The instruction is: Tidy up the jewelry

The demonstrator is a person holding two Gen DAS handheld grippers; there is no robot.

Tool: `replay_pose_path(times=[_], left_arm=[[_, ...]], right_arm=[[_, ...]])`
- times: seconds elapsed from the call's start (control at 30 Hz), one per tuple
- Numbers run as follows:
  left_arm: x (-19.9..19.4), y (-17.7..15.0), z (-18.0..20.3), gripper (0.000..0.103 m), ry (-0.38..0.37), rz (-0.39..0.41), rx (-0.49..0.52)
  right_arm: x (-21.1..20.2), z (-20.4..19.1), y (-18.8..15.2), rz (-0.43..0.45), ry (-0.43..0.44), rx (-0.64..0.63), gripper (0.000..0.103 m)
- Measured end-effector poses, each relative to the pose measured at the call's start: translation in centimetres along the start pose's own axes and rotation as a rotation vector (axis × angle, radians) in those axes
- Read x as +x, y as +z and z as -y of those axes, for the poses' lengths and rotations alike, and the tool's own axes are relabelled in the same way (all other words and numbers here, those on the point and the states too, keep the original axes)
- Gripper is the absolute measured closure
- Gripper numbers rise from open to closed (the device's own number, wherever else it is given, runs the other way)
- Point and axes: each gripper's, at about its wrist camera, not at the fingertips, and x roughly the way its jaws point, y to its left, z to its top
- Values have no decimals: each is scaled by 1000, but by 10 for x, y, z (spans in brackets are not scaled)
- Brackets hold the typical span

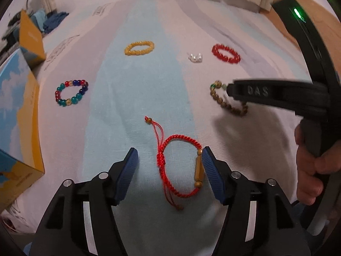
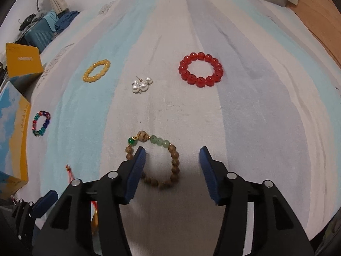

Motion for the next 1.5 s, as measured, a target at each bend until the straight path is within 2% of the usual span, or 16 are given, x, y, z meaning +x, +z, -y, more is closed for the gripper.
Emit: replay_pose_path(times=[0.1, 0.23, 0.43, 0.53, 0.6, 0.7, 0.73, 0.8, 0.87, 0.97, 1.03, 1.1, 1.17, 1.5], left_arm=[[14, 0, -2, 41, 2, -31, -11], [19, 2, 0, 37, 8, -25, 7], [13, 2, 2, 38, -35, -24, 9], [12, 0, 8, 34, -32, -25, 31], [14, -2, 12, 28, -23, -32, 46], [19, -6, 15, 29, -4, -37, 64], [19, -6, 15, 30, -7, -38, 62], [19, -6, 12, 44, -8, -41, 52], [19, -5, 9, 53, 1, -44, 48], [19, -5, 7, 69, 15, -47, 51], [18, -5, 6, 75, 26, -46, 56], [17, -4, 4, 90, 28, -44, 53], [14, -2, -1, 96, 14, -43, 37], [-4, 4, -9, 97, -8, -19, 7]], right_arm=[[11, -4, 2, -23, -10, -13, 50], [17, -12, 1, -21, -44, -57, 46], [16, -10, 1, -17, -29, -37, 46], [15, -9, 1, -17, -31, -38, 46], [16, -11, 1, -16, -34, -43, 46], [17, -13, 1, -13, -44, -55, 45], [17, -13, 0, -12, -45, -59, 45], [18, -16, -1, -13, -38, -66, 54], [18, -18, -2, -18, -40, -81, 67], [18, -18, -2, -23, -39, -92, 83], [18, -17, -2, -27, -29, -91, 92], [17, -17, -1, -25, -23, -83, 93], [15, -15, 0, -17, -9, -68, 96], [0, -5, 7, 24, 39, -15, 96]])
